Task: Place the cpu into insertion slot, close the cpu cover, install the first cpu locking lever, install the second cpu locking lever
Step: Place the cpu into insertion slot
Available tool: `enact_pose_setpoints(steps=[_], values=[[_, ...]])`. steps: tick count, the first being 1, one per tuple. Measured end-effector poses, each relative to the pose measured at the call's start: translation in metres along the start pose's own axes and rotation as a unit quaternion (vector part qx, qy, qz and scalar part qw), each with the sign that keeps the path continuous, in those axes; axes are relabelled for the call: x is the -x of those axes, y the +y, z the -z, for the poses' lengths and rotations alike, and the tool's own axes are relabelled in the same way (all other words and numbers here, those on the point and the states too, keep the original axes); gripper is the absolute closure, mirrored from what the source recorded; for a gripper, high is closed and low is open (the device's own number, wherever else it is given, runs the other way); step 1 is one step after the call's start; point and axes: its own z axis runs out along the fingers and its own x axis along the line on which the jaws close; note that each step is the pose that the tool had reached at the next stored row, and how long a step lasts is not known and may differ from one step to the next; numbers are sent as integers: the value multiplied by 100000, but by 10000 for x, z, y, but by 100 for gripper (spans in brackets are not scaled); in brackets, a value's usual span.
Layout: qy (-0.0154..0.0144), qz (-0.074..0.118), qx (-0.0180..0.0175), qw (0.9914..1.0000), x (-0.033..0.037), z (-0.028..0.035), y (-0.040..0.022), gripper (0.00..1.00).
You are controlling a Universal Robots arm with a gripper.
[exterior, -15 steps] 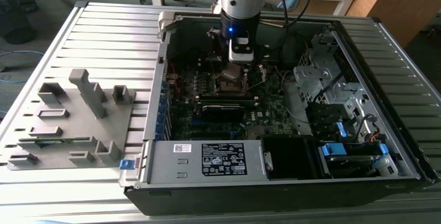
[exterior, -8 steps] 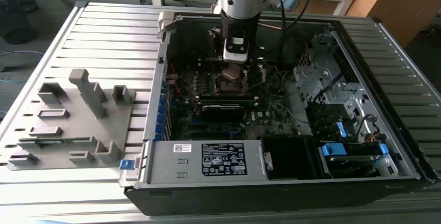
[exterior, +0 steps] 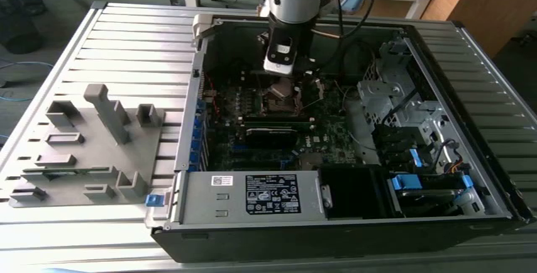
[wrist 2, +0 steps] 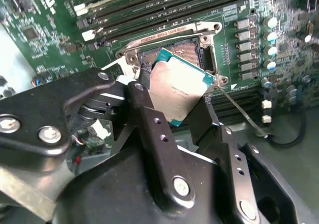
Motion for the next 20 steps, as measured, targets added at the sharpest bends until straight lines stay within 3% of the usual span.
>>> enact_pose_setpoints(steps=[4,8,11,20], values=[[-234,-2891,-35,99958,0,-2,0,46],[-305,-3741,-41,99930,0,-3,0,46],[-424,-5226,-67,99862,0,-5,0,46],[-448,-5520,-62,99847,0,-5,0,46]])
